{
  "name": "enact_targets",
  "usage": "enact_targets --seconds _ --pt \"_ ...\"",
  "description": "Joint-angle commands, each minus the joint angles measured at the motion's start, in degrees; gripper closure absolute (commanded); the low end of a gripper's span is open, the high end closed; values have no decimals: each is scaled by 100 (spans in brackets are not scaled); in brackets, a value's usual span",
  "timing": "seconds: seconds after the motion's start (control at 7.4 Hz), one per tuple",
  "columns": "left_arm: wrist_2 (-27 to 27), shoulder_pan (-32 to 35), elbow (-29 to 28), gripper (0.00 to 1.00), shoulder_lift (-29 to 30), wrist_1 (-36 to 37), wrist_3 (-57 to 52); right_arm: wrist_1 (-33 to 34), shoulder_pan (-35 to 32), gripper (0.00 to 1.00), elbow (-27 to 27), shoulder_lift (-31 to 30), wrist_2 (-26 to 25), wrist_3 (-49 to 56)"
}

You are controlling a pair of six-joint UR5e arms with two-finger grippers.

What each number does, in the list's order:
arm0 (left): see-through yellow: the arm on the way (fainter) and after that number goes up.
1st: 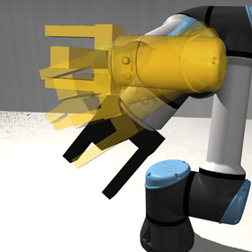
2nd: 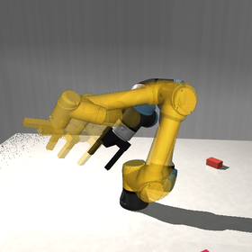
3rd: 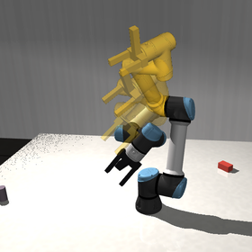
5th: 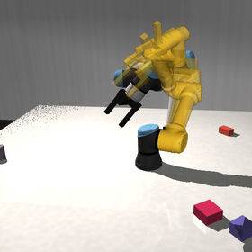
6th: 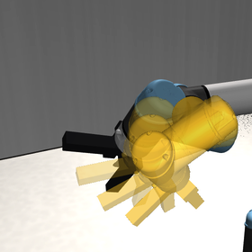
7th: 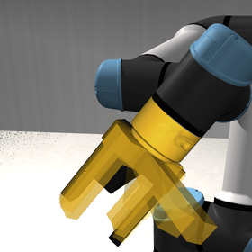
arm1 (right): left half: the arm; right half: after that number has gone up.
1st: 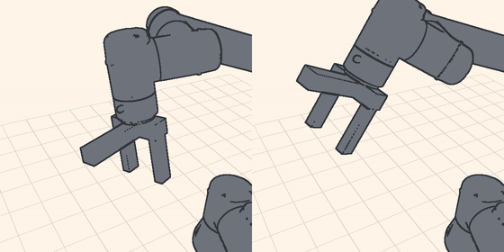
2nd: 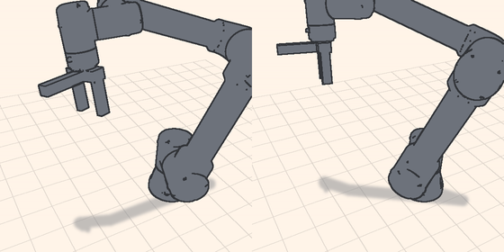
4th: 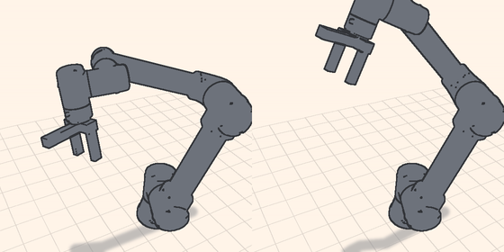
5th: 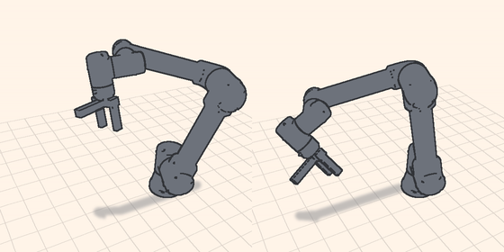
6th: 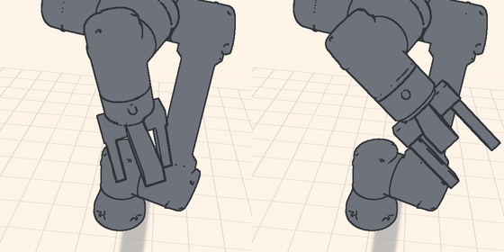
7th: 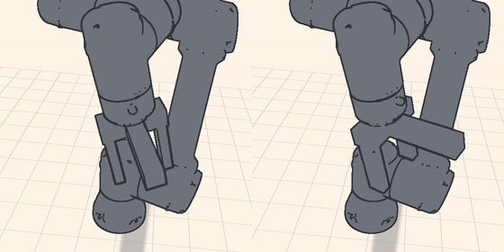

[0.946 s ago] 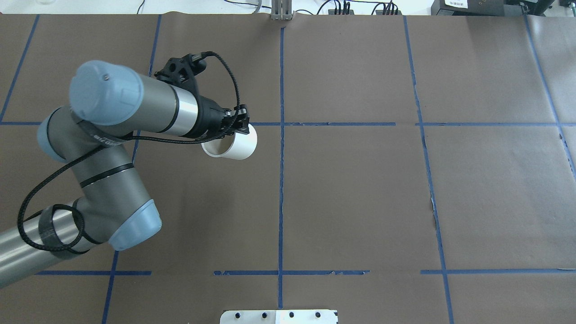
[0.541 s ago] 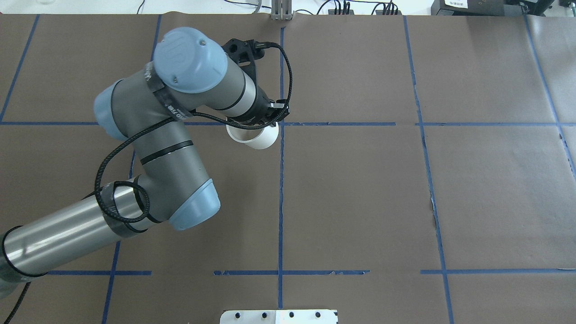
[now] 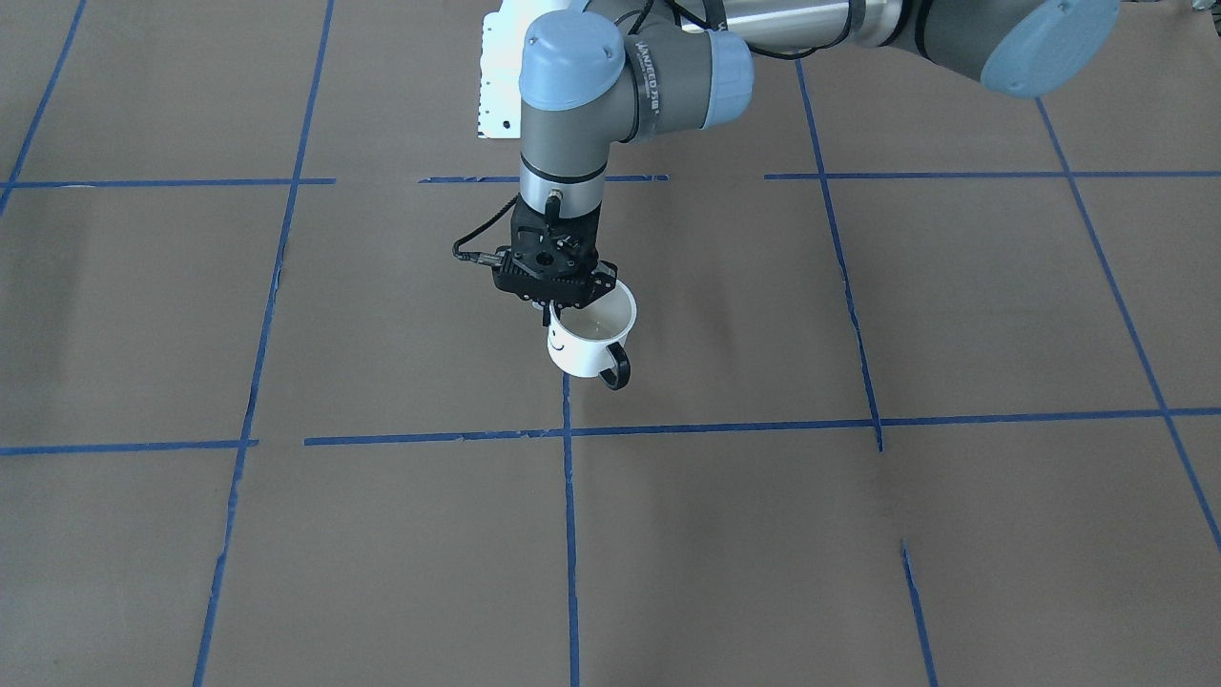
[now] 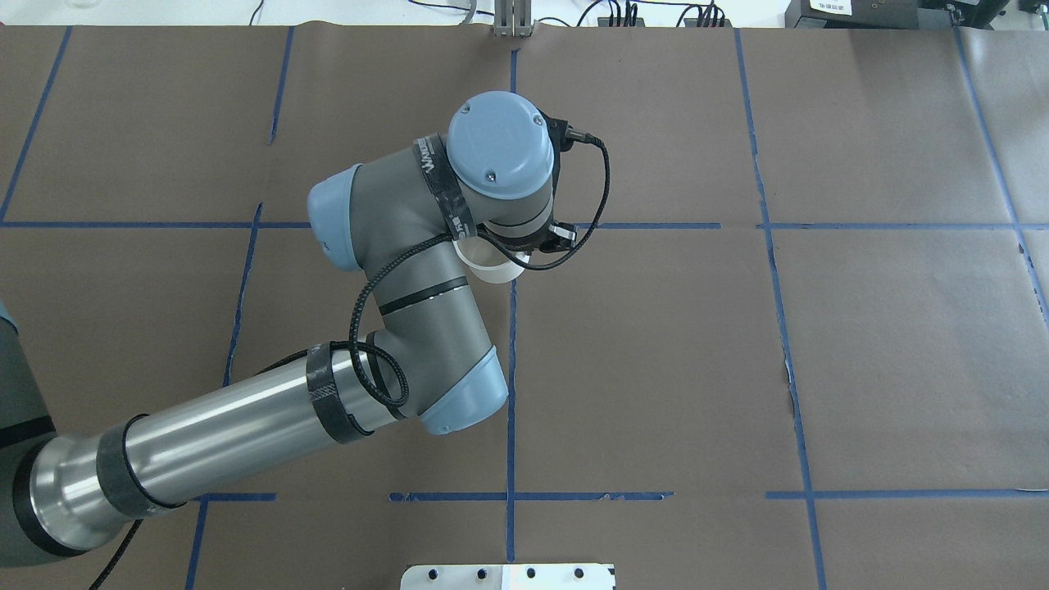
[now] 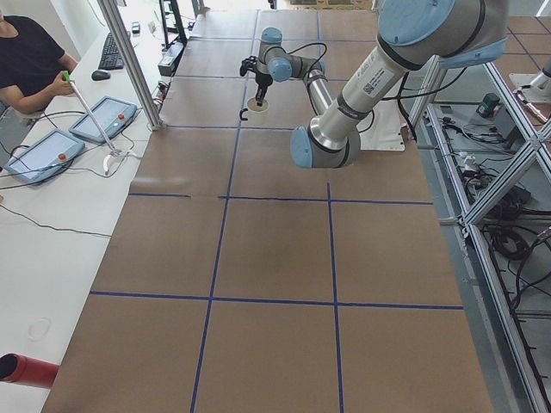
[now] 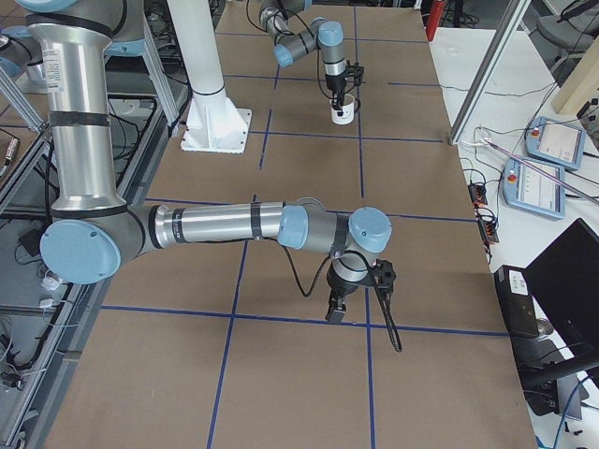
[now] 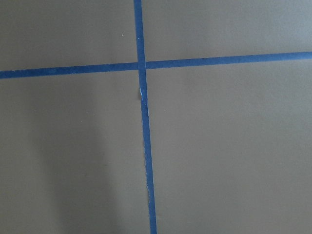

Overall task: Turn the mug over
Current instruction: 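Carry the mug with the left gripper toward the table centre, rotating it upright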

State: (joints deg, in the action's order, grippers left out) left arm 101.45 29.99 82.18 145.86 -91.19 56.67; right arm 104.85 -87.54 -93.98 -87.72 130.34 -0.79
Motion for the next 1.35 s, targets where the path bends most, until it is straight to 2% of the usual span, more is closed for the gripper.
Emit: enact_targets --seconds 0.0,0.68,0.95,1.22 --pt "6 -107 -202 100 22 4 -277 0 0 0 -6 0 0 0" --pt "94 -247 -378 100 13 -22 -560 0 0 0 2 0 0 0" --pt "365 -265 -369 100 22 -22 -718 0 0 0 2 9 0 0" --pt "384 -344 -387 100 74 -31 -710 0 0 0 3 0 0 0"
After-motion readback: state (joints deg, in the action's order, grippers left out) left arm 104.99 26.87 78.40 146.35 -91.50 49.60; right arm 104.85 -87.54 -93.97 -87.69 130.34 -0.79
